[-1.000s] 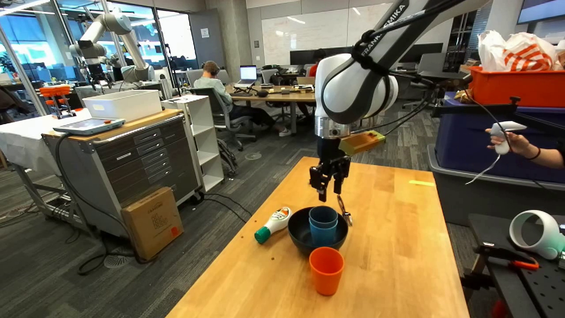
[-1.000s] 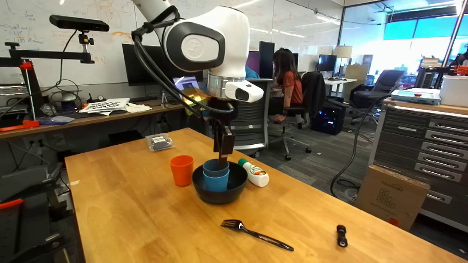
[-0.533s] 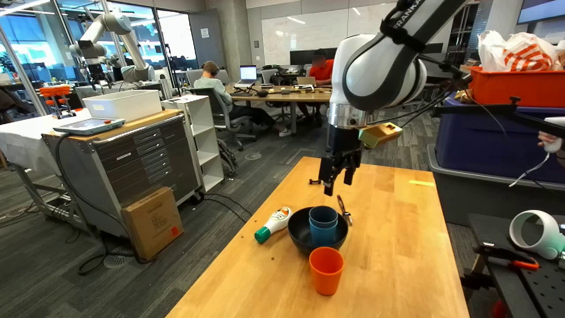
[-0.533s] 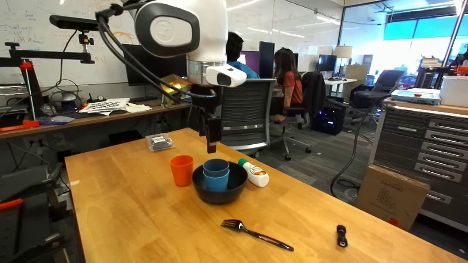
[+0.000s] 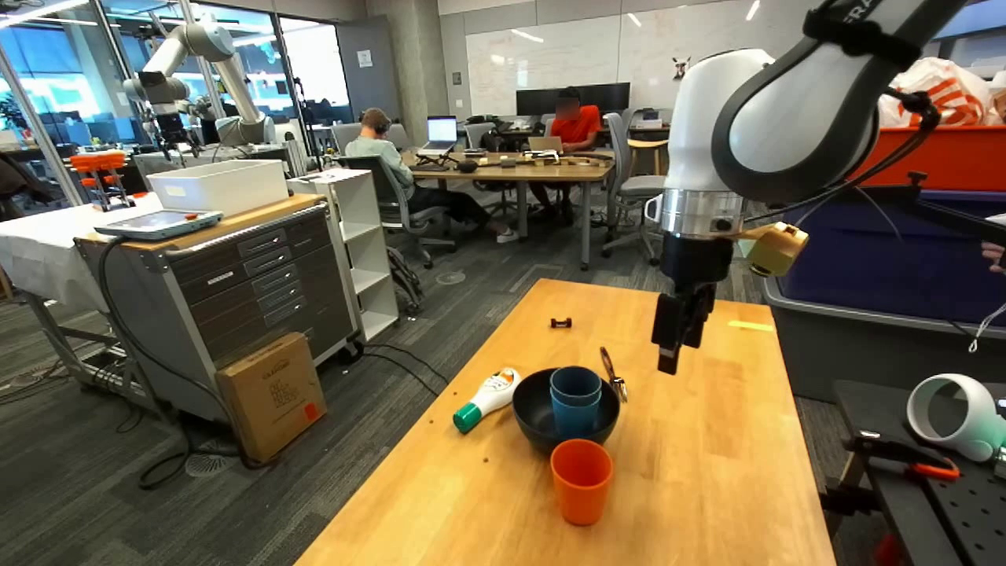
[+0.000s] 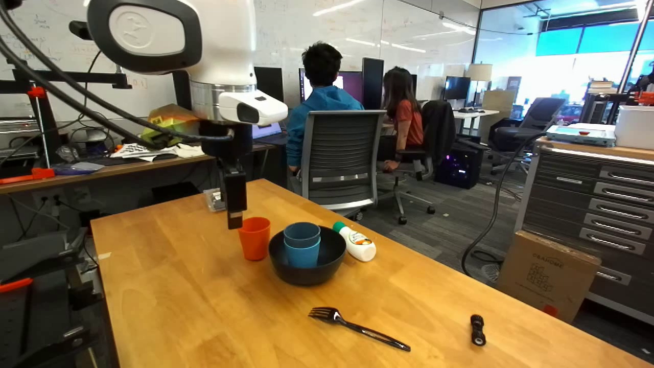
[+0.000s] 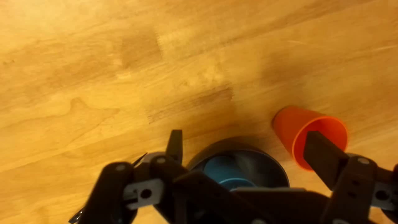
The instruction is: Pick up the three cups from the table and put them in the black bowl. Pick up the folk from the table and put it in the cups.
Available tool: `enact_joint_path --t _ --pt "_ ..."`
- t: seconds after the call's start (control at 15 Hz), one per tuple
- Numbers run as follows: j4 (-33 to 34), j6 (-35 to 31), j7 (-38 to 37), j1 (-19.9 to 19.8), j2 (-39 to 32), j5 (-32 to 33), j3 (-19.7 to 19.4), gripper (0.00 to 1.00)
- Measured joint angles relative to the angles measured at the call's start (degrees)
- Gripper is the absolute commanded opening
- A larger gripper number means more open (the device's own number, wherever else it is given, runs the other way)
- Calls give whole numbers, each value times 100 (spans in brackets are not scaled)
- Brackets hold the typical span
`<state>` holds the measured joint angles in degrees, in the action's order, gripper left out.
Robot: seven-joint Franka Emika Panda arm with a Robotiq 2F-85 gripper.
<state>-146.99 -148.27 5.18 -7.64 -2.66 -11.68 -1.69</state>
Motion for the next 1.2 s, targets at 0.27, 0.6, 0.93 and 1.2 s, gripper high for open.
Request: enact_joint_path --t 0.27,0.6,0.93,1.2 --pt "-167 21 73 2 156 0 0 100" --pt "-169 27 87 2 156 0 0 100" --pt "-171 -131 -82 10 99 -2 -17 100" --pt "-159 -231 -412 110 -4 -52 -12 100"
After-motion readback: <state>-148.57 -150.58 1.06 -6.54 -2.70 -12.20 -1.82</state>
